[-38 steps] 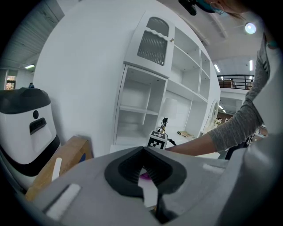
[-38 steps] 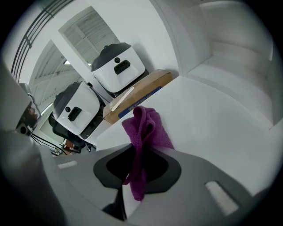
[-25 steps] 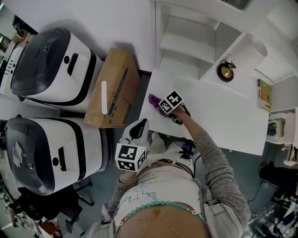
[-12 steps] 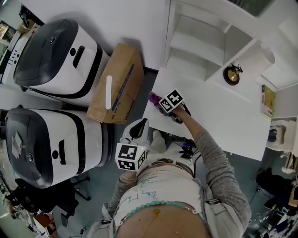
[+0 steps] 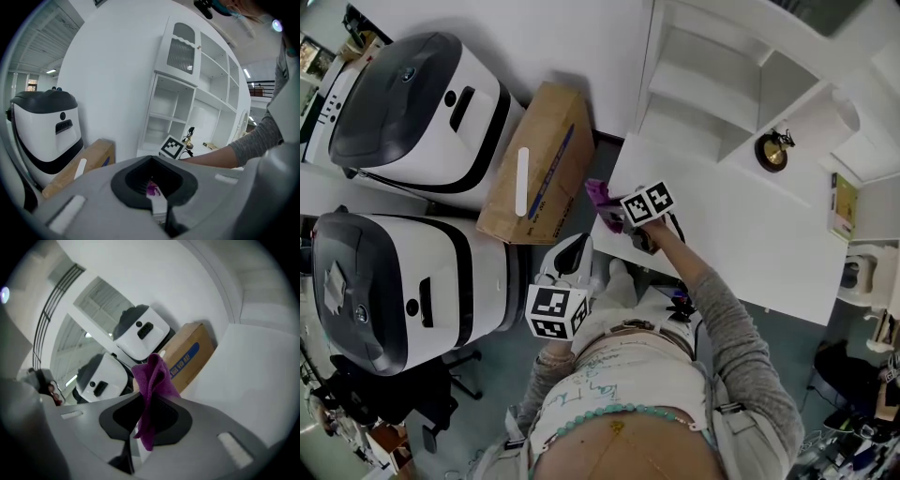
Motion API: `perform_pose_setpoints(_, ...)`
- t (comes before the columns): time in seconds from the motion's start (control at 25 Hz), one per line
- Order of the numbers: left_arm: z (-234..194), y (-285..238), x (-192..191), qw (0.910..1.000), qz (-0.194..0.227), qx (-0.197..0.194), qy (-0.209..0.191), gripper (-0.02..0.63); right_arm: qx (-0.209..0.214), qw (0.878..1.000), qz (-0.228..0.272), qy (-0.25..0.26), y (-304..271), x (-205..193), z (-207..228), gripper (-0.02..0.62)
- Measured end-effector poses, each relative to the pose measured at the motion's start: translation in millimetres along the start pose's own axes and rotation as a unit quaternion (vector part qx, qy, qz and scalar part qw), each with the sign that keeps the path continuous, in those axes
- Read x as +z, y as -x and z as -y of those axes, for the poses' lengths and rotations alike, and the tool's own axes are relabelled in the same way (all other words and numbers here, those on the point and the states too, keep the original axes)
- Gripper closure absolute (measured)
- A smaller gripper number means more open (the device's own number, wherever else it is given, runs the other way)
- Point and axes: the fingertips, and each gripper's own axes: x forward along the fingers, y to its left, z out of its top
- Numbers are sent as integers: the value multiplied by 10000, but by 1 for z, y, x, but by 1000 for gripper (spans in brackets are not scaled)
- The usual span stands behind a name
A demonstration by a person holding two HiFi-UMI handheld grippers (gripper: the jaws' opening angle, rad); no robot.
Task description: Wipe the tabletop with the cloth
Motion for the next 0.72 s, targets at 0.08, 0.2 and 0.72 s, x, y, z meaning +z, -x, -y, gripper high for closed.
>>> perform_pose_setpoints(0.08, -11, -1, 1, 10000, -10, 84, 13, 604, 392, 9975, 439, -402, 10, 13, -17, 517)
perform_pose_setpoints(0.2, -26, -5, 0, 9998, -52, 193, 50, 604, 802, 9890, 780, -964, 24, 15, -34, 517)
perform_pose_setpoints(0.72, -34, -24, -9, 9997, -167, 163, 87, 604, -1143, 9934, -78, -93, 3, -56, 3, 514)
